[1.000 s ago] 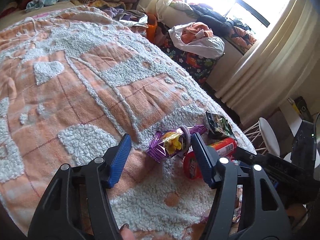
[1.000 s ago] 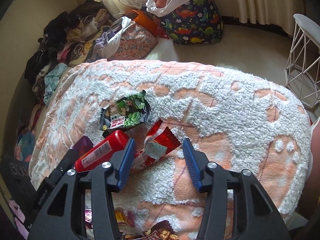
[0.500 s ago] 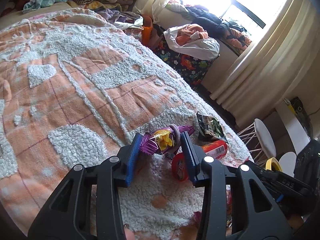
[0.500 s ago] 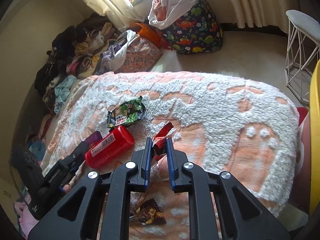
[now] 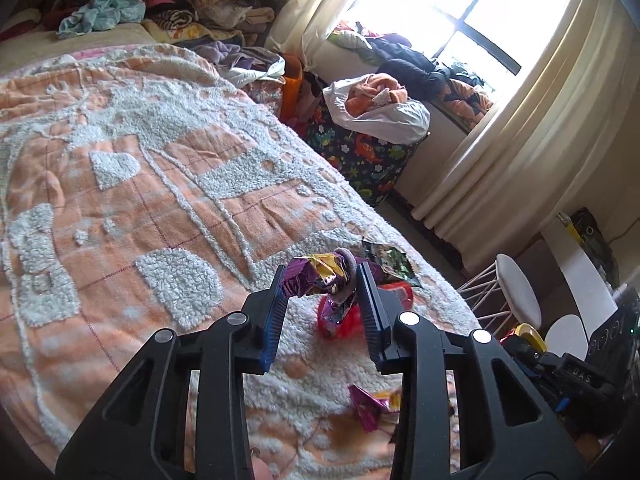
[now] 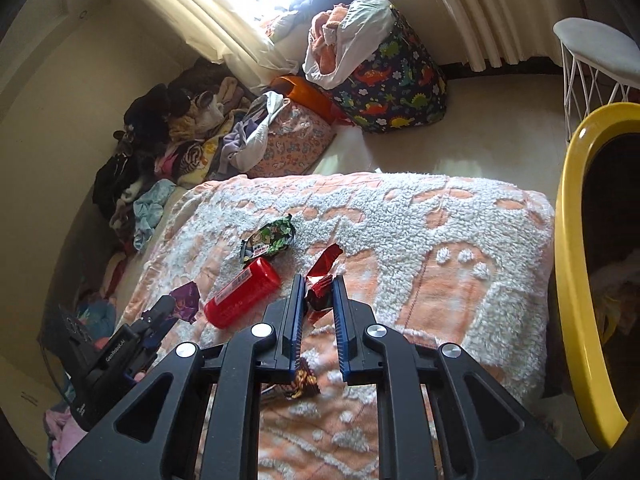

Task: Collect trash
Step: 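Lift and carry the purple and red wrappers over the yellow bin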

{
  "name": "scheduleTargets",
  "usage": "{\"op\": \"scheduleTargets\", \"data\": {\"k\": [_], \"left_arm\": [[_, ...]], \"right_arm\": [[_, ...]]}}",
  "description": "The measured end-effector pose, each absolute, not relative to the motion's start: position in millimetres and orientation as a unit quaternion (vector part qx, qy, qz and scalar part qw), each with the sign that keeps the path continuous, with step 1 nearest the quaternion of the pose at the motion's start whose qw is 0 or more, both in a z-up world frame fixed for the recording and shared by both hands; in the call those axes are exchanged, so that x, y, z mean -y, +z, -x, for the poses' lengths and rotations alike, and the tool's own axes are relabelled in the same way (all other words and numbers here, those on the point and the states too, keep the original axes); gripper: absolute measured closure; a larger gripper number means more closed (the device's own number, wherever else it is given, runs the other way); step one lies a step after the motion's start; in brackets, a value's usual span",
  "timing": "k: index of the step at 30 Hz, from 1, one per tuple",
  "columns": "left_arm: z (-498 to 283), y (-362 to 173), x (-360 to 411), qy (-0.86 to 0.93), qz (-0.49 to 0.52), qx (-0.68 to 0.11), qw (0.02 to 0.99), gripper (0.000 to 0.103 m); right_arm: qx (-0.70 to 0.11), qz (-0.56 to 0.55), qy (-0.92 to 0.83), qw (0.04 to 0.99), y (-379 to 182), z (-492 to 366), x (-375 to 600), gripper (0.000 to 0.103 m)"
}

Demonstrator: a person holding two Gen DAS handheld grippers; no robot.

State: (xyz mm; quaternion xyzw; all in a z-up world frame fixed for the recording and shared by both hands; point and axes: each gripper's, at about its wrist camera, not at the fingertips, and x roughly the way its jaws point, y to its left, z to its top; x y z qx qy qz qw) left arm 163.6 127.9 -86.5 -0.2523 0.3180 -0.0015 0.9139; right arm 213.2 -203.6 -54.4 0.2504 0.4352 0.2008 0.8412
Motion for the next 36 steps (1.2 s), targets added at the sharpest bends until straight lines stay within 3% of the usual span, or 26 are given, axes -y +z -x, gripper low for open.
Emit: {"op": "scheduleTargets", "data": {"k": [36], "left_arm": [[-135, -38, -28, -0.084, 0.19, -0.306, 0.929, 0.082]], "right_arm": [[-0.367, -0.232, 0.187, 0.881, -7, -164, 274, 0.089]]}}
